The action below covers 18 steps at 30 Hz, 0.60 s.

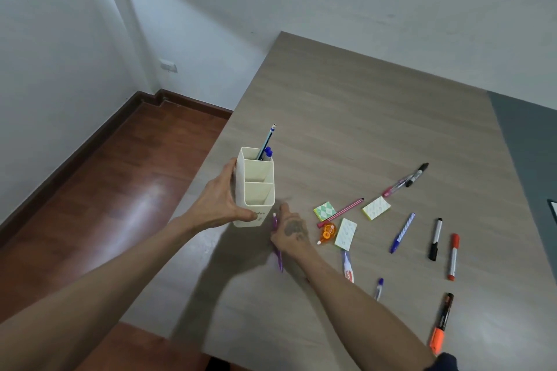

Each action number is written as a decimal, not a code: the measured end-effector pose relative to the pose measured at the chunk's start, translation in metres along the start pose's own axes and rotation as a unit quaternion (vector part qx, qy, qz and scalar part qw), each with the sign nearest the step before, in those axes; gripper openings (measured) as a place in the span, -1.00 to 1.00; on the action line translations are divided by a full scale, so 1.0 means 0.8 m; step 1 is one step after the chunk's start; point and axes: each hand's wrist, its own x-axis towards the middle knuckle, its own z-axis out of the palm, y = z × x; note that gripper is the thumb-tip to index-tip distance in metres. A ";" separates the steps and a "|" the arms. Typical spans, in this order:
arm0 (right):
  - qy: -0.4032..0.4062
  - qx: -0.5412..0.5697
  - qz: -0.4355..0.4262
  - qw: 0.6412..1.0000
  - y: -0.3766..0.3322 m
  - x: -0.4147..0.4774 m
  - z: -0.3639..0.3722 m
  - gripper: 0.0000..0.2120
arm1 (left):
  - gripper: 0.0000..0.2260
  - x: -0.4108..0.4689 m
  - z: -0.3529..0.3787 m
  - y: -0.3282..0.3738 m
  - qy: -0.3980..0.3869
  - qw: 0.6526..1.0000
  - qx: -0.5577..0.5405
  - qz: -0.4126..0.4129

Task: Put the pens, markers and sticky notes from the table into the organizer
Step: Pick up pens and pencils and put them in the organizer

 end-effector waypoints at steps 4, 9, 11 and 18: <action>0.064 0.057 0.007 0.996 -0.011 0.001 -0.057 -0.43 | -0.01 0.001 0.002 0.008 -0.002 1.000 -0.011 0.006; 0.329 0.240 -0.116 0.906 -0.039 -0.015 -0.196 -0.51 | -0.01 0.008 0.011 0.028 -0.011 1.000 -0.020 0.019; 0.376 0.281 -0.176 0.865 -0.057 -0.019 -0.241 -0.53 | -0.03 0.014 0.018 0.038 -0.022 0.999 -0.019 0.030; 0.399 0.222 -0.261 0.851 -0.069 -0.008 -0.241 -0.56 | 0.01 0.029 0.034 0.060 -0.041 0.997 -0.004 0.065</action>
